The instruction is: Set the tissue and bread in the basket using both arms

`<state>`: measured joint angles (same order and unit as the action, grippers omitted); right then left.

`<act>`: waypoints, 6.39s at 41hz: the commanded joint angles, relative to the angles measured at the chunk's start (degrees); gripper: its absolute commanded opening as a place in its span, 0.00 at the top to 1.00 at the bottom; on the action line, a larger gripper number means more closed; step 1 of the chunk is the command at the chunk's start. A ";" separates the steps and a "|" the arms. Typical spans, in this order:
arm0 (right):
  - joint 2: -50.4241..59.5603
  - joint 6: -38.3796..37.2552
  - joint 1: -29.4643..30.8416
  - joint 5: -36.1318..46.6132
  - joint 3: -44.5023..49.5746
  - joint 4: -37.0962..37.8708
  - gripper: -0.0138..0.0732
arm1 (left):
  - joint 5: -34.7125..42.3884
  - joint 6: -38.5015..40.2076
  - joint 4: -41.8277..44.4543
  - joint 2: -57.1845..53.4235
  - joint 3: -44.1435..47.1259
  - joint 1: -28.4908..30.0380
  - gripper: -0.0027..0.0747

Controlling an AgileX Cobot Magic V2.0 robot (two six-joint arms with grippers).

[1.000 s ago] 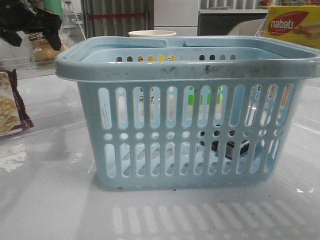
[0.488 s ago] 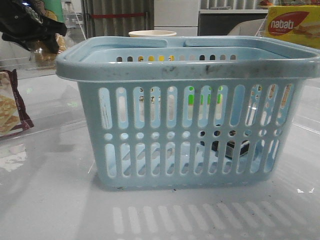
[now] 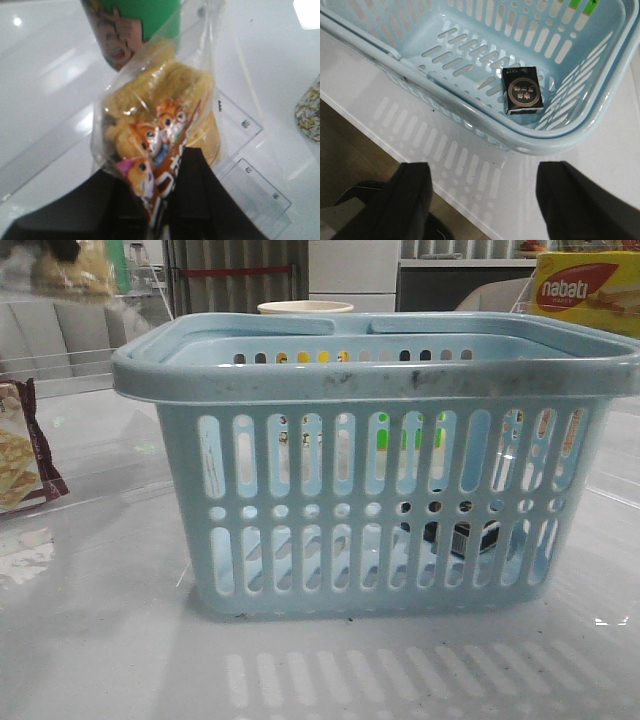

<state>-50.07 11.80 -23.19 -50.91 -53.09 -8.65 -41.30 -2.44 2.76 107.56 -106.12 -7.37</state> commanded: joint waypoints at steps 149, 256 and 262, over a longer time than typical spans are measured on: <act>-1.21 -6.44 9.05 3.64 -1.55 11.16 0.78 | 1.69 -3.13 -2.76 -62.66 56.98 -31.11 0.85; -1.33 -6.44 9.05 3.21 -1.55 11.16 0.78 | 44.99 -3.24 -5.93 -108.94 106.49 2.92 0.85; -1.33 -6.38 9.05 3.53 -1.55 11.43 0.78 | 44.99 -3.24 -5.93 -108.94 106.49 2.92 0.85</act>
<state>-51.71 5.20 -14.59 -50.94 -53.09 2.15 -1.81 -6.20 -2.60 -0.32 0.42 -4.08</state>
